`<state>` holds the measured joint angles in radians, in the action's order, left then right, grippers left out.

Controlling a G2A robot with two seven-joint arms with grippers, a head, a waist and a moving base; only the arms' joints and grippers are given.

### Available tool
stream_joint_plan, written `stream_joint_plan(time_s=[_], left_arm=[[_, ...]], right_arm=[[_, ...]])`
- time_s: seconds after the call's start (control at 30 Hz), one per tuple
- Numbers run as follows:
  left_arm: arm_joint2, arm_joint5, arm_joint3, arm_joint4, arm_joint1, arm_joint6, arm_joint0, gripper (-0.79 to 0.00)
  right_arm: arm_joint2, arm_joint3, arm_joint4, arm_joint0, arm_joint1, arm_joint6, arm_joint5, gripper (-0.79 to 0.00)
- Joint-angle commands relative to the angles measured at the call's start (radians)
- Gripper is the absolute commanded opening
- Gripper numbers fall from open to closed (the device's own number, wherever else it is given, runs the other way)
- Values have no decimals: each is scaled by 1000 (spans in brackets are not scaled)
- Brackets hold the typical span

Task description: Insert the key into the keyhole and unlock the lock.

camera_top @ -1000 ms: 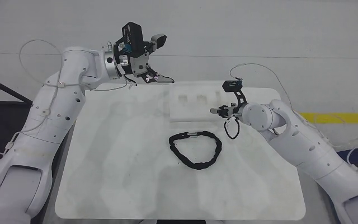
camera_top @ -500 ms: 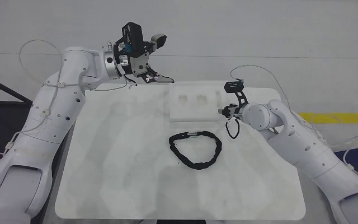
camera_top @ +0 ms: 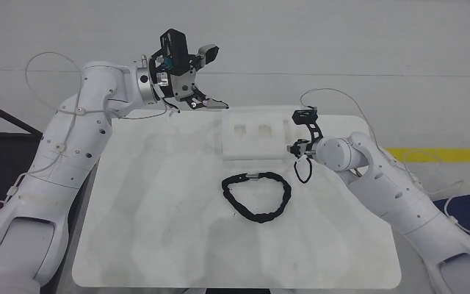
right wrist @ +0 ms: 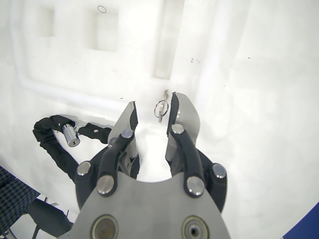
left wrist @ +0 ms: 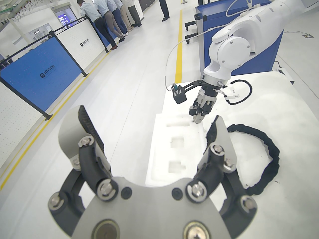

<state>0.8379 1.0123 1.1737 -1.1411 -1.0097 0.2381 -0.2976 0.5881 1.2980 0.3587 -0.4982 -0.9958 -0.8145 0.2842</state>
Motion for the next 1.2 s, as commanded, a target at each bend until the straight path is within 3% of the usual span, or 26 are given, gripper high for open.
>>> stream_joint_plan(time_s=[0.0,0.13,0.27,0.57,0.83,1.0,1.17], left_arm=[[0,0,0,0,0,0,0,0],[0,0,0,0,0,0,0,0],[0,0,0,0,0,0,0,0],[0,0,0,0,0,0,0,0],[0,0,0,0,0,0,0,0],[0,0,0,0,0,0,0,0],[0,0,0,0,0,0,0,0]], right_arm=[[3,-5,7,-2,-4,-4,0,-582],[11,-13,15,-4,-11,-13,-2,-643],[19,-23,26,-6,-17,-21,-9,-785],[51,-35,53,-3,-24,-52,-21,-785],[136,18,56,-7,-1,-132,-75,-785],[232,76,-5,-40,27,-186,-150,-785],[395,147,-179,-120,62,-183,-267,-785]])
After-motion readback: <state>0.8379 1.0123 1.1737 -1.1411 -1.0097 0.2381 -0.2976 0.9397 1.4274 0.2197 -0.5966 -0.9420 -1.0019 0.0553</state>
